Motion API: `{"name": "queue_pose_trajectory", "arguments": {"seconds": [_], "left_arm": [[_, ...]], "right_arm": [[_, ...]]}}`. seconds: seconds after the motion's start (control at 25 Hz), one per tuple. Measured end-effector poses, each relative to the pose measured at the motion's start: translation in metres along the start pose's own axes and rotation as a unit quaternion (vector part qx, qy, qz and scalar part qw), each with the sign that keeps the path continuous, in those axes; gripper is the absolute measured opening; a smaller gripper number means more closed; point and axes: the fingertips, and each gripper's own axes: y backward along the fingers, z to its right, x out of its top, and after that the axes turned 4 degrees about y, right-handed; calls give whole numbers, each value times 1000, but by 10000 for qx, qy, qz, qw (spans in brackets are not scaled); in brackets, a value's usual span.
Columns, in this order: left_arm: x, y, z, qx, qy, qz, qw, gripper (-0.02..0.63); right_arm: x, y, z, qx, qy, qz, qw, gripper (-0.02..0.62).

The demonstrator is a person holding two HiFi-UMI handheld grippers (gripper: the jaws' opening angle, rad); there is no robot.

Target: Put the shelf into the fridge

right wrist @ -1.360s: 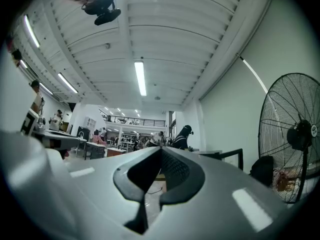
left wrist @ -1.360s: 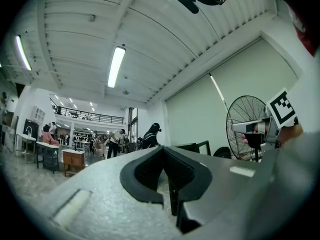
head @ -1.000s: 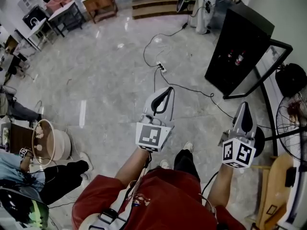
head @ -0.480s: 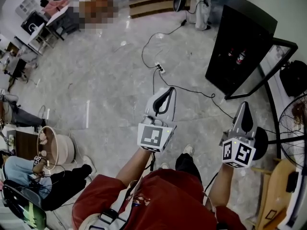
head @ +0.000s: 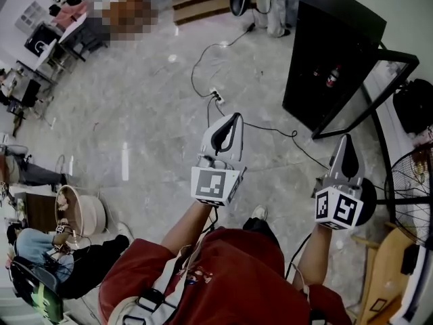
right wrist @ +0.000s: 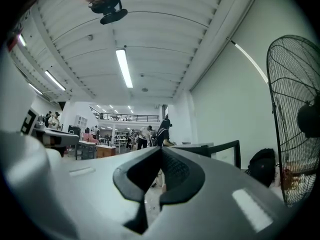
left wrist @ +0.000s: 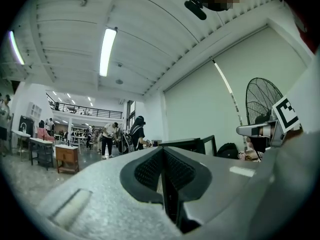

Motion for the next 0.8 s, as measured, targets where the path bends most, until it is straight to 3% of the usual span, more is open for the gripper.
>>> {"name": "queue_pose_trajectory", "arguments": {"seconds": [0.36,0.8], "left_arm": [[-3,-53,25,-109,-80,95,9999,5],[-19,-114,-18,-255,35,258,9993,5]], "right_arm": [[-12,-32,39,-122,109,-20,9999,-6],[-28,-98,21,-242,480,-95,9985,-5]]}}
